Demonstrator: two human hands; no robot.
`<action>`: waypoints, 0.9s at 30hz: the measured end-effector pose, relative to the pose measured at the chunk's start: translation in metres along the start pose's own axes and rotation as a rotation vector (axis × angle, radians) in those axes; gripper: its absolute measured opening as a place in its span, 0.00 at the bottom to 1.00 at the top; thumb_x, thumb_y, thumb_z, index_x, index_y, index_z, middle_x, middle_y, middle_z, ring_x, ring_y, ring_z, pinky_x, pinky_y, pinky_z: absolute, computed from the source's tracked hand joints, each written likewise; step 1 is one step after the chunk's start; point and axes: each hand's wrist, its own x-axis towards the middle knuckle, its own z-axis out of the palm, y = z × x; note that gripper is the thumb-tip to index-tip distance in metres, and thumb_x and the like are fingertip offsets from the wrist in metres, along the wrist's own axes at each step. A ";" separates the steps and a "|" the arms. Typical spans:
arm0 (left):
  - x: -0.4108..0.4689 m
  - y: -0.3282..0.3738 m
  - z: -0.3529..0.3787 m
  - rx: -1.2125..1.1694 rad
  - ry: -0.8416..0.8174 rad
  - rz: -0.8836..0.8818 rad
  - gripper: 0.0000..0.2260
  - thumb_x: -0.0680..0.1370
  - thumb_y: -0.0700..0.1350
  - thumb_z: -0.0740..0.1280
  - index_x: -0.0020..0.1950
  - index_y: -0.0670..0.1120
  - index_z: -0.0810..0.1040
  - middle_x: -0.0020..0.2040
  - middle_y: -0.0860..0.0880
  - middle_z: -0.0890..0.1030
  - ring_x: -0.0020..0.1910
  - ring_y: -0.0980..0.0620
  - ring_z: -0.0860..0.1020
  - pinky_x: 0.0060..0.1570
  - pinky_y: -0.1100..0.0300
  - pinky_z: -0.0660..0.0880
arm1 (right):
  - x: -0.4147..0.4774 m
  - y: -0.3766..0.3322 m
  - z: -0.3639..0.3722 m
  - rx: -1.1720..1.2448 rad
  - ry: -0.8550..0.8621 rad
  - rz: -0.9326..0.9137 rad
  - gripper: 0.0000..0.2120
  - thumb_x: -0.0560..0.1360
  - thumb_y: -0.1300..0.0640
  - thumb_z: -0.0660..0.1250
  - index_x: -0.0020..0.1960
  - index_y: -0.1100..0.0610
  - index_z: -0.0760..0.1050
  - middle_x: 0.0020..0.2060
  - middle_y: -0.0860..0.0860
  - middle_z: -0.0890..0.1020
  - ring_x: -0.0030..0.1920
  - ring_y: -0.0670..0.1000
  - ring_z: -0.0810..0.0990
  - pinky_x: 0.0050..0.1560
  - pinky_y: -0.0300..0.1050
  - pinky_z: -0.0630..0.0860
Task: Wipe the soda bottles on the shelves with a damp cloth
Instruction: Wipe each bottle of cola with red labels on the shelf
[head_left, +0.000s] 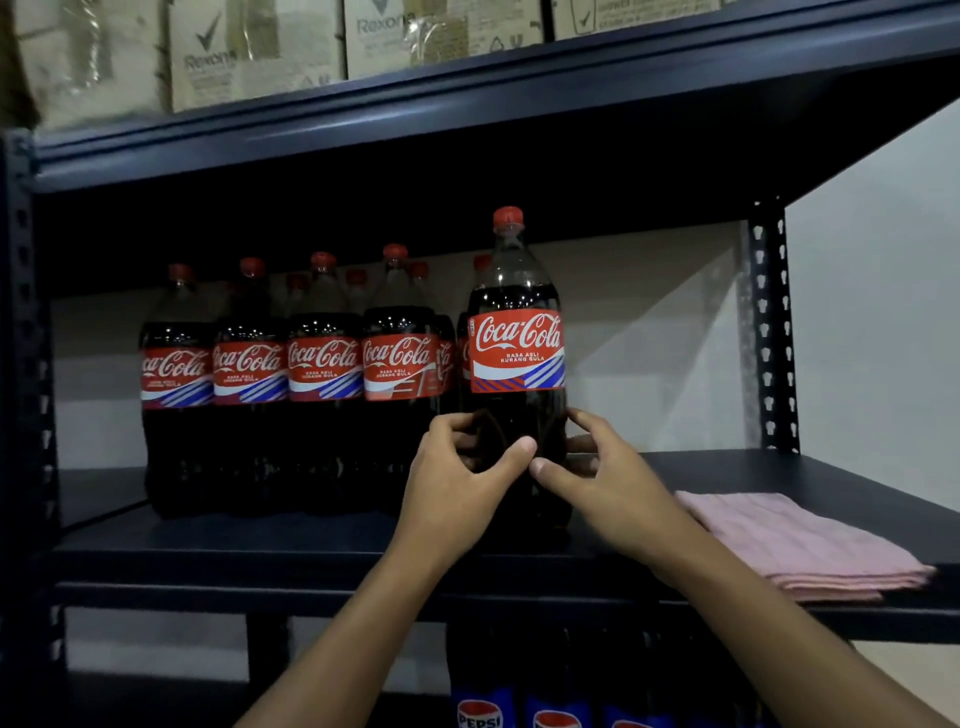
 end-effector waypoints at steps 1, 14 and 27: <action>0.003 -0.002 -0.001 0.024 0.009 -0.007 0.26 0.72 0.63 0.78 0.63 0.56 0.73 0.58 0.57 0.80 0.55 0.59 0.81 0.54 0.58 0.81 | 0.004 -0.002 0.005 -0.008 -0.004 0.006 0.32 0.76 0.49 0.75 0.76 0.43 0.66 0.55 0.41 0.78 0.57 0.42 0.80 0.59 0.42 0.77; 0.022 -0.028 0.005 0.287 0.084 -0.112 0.20 0.81 0.53 0.72 0.69 0.45 0.74 0.65 0.47 0.76 0.56 0.52 0.75 0.51 0.60 0.71 | 0.045 0.004 0.051 -0.158 -0.005 0.124 0.31 0.77 0.47 0.73 0.76 0.52 0.65 0.65 0.51 0.78 0.63 0.53 0.79 0.63 0.52 0.77; 0.031 -0.035 0.010 0.369 0.104 -0.109 0.19 0.82 0.52 0.72 0.68 0.43 0.76 0.65 0.44 0.78 0.53 0.52 0.76 0.49 0.59 0.71 | 0.058 0.013 0.064 -0.299 -0.025 0.124 0.27 0.80 0.47 0.69 0.74 0.55 0.67 0.67 0.54 0.77 0.64 0.56 0.78 0.57 0.47 0.75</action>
